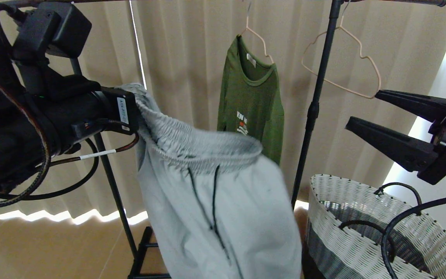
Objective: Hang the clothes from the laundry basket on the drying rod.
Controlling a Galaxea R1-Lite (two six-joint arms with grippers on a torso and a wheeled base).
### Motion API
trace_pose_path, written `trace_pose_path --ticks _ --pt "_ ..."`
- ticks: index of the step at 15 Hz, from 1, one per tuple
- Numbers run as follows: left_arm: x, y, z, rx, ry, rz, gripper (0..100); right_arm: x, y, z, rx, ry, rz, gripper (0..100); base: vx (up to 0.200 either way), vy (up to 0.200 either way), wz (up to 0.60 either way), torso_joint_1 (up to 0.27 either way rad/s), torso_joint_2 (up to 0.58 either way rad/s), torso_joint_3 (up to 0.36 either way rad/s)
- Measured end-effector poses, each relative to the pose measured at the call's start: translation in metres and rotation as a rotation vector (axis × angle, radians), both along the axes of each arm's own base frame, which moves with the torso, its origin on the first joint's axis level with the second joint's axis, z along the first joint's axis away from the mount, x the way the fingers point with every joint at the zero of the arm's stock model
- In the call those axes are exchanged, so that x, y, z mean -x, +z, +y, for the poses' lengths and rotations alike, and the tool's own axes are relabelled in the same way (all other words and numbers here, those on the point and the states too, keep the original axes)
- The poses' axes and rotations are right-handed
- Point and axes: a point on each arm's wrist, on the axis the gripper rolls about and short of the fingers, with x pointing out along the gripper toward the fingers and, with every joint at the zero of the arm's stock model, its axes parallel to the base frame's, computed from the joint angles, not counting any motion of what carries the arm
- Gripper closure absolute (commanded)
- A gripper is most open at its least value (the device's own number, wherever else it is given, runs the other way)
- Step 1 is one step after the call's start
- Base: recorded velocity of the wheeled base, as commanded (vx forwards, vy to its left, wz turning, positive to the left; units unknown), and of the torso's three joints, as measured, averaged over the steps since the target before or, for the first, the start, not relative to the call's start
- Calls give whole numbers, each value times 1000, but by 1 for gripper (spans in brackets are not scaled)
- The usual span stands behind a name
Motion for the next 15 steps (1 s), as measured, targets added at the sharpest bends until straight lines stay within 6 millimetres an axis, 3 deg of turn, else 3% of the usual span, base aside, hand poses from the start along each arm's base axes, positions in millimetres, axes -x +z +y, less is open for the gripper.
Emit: trace_pose_path --ticks 5,9,12,15 --pt "0 -7 2 -9 3 18 100 2 -5 -6 15 -23 13 0 0 0 0 0 0 0" --pt "11 -23 11 -27 -3 53 100 -9 -7 -26 23 -309 19 0 0 0 0 0 0 0" --pt "22 -37 23 -16 -72 54 100 -9 -28 -32 45 -479 84 0 0 0 0 0 0 0" --pt "32 -50 38 1 -100 40 100 -4 -45 -34 62 -494 115 0 0 0 0 0 0 0"
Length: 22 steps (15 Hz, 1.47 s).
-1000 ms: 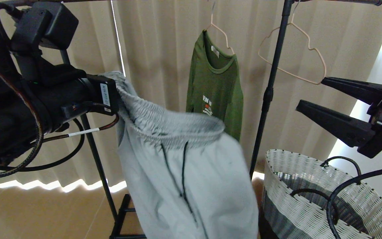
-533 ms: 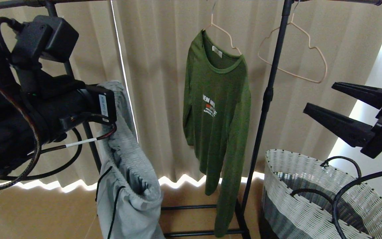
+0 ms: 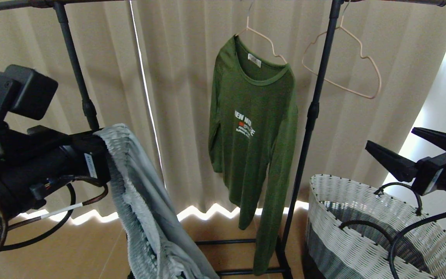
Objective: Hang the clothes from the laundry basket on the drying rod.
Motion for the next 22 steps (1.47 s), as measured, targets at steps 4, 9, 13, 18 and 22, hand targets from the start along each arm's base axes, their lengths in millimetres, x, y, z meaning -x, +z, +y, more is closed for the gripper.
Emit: trace_pose_path --ticks 4,9,13,18,22 --pt "10 -19 10 33 -29 -34 100 10 -16 -3 -24 0 -78 0 0 0 0 0 0 0" --pt "14 -23 15 27 -16 -35 100 19 -35 -9 -23 -23 -86 0 0 0 0 0 0 0" --pt "14 -23 15 26 -13 -34 100 20 -38 -15 -20 -53 -75 0 0 0 0 44 -159 -119" --pt "12 -25 14 21 -12 -25 100 21 -40 -16 -19 -58 -70 0 0 0 0 133 -406 -288" --pt "10 -28 14 14 -12 -13 100 21 -42 -16 -16 -58 -63 0 0 0 0 177 -472 -289"
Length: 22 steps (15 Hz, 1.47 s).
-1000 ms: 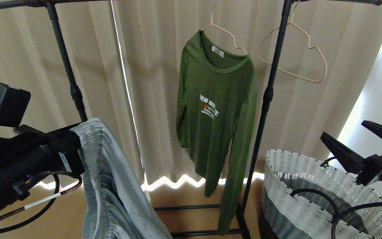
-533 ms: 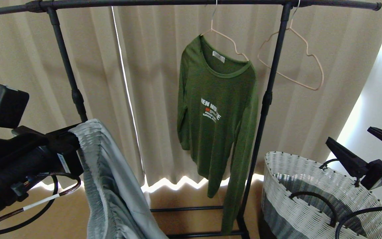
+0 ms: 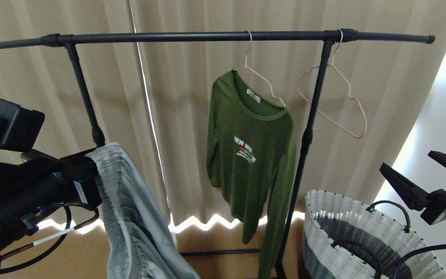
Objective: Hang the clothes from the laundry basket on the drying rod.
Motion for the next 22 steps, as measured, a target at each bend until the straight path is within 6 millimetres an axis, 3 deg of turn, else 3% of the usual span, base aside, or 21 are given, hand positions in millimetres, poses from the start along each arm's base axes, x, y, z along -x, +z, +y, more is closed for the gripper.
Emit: trace_pose_path --ticks 13,15,18,20,22 --pt "3 -6 1 -41 -2 5 100 9 -10 -2 14 -7 34 0 0 0 0 172 -400 -232" --pt "6 -7 2 -56 -5 -3 100 8 -2 -4 35 -21 57 0 0 0 0 0 0 0" --pt "11 -6 5 -77 -3 -46 100 7 8 -10 91 -60 296 0 0 0 0 0 0 0" --pt "15 -7 7 -68 -2 -72 100 14 25 -13 113 -71 445 0 0 0 0 0 0 0" --pt "16 -8 7 -64 -2 -79 100 18 45 -15 104 -84 452 0 0 0 0 0 0 0"
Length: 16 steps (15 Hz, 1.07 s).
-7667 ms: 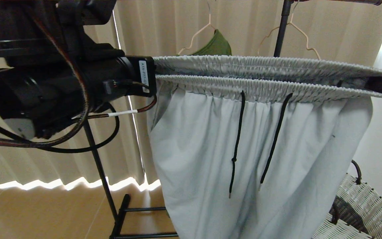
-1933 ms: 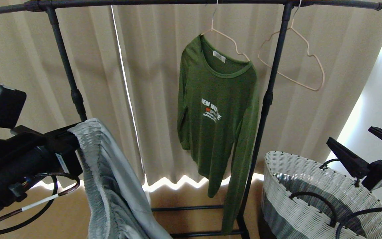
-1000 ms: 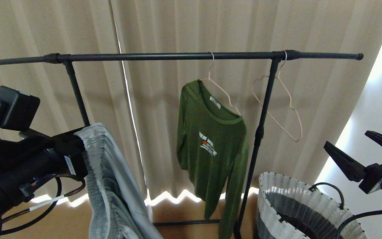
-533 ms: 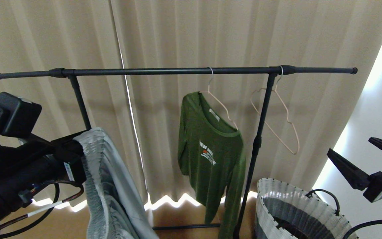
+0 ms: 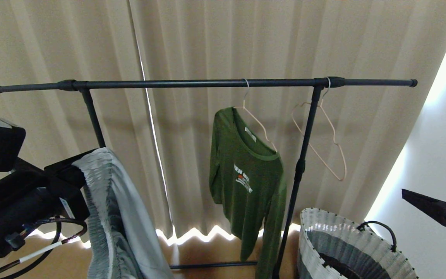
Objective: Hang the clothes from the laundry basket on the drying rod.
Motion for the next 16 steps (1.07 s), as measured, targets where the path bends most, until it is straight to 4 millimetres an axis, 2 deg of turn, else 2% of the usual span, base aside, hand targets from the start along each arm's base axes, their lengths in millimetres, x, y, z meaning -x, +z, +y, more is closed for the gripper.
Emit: trace_pose_path --ticks 1,3,6,13,16 --pt "0 -1 0 0 0 2 100 1 6 0 -3 -3 -19 0 0 0 0 0 0 0" --pt "1 -1 0 1 0 2 100 2 13 -1 -6 -5 -43 0 200 0 0 5 2 2" --pt "1 -1 0 0 -3 1 100 1 15 -1 -8 -4 -49 0 200 0 0 2 -7 5" --pt "2 -1 0 -3 -5 2 100 -16 8 2 -2 -4 4 0 200 0 0 7 2 0" --pt "2 -3 0 -9 -6 3 100 -31 2 4 -7 -8 54 0 0 0 0 0 0 0"
